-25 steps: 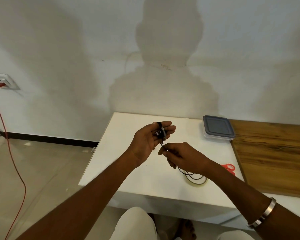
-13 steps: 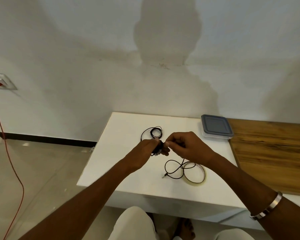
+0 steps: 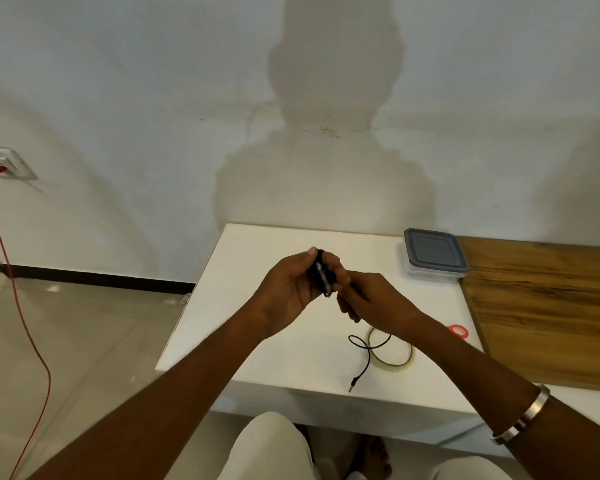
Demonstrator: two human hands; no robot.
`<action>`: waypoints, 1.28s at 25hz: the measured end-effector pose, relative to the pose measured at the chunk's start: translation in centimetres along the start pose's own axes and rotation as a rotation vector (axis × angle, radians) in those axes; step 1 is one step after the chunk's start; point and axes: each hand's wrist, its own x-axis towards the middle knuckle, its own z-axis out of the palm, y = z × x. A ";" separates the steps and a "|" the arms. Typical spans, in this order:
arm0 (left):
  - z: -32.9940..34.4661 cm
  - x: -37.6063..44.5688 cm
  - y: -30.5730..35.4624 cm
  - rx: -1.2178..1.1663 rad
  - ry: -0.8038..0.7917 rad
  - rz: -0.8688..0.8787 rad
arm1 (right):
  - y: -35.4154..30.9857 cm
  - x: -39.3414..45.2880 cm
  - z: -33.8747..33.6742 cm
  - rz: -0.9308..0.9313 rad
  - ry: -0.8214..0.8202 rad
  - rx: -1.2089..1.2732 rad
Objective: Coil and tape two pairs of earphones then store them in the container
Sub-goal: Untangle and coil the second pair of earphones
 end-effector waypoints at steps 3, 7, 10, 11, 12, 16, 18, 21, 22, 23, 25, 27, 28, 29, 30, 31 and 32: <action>-0.3 0.6 0.1 0.000 0.087 0.048 | -0.2 -0.3 1.2 -0.002 -0.078 0.054; -1.4 1.1 -0.4 0.209 0.169 0.090 | -0.7 -0.6 1.4 -0.008 -0.171 0.103; -2.4 1.1 -1.1 0.440 0.223 0.086 | -1.1 -0.6 1.0 -0.009 -0.172 0.105; -2.6 0.9 -1.3 0.512 0.246 0.081 | -1.2 -0.7 0.8 -0.007 -0.165 0.128; -2.9 0.8 -1.5 0.573 0.269 0.070 | -1.4 -0.8 0.6 -0.007 -0.161 0.159; -3.3 0.1 -1.9 0.801 0.330 -0.036 | -2.1 -0.7 -0.3 -0.013 -0.126 0.187; -3.0 -0.3 -2.2 0.888 0.315 -0.106 | -2.2 -0.4 -0.7 -0.026 -0.063 0.140; -2.2 -0.7 -2.5 0.832 0.137 -0.162 | -2.1 0.4 -1.0 -0.051 0.076 0.058; -2.0 -0.9 -2.4 0.747 0.111 -0.180 | -2.0 0.5 -1.1 -0.040 0.116 0.050; -1.7 -1.0 -2.3 0.647 0.099 -0.194 | -1.8 0.7 -1.2 -0.024 0.147 0.048; -1.4 -1.0 -2.2 0.470 0.066 -0.173 | -1.4 0.8 -1.3 0.006 0.171 0.049; -1.1 -0.9 -2.1 0.300 0.046 -0.102 | -1.1 0.9 -1.2 0.027 0.165 0.028; -1.0 -0.7 -1.9 0.194 0.054 -0.071 | -1.1 0.9 -1.1 0.031 0.157 0.009; -0.8 -0.5 -1.6 0.082 0.076 -0.054 | -1.0 0.8 -0.9 0.036 0.144 -0.006; -0.6 -0.3 -1.3 -0.014 0.091 -0.034 | -0.9 0.7 -0.6 0.046 0.119 -0.018; -0.4 -0.1 -0.9 -0.077 0.100 -0.008 | -0.8 0.6 -0.2 0.056 0.084 -0.022; -0.4 0.0 -0.7 -0.118 0.106 0.020 | -0.7 0.4 0.3 0.064 0.042 -0.010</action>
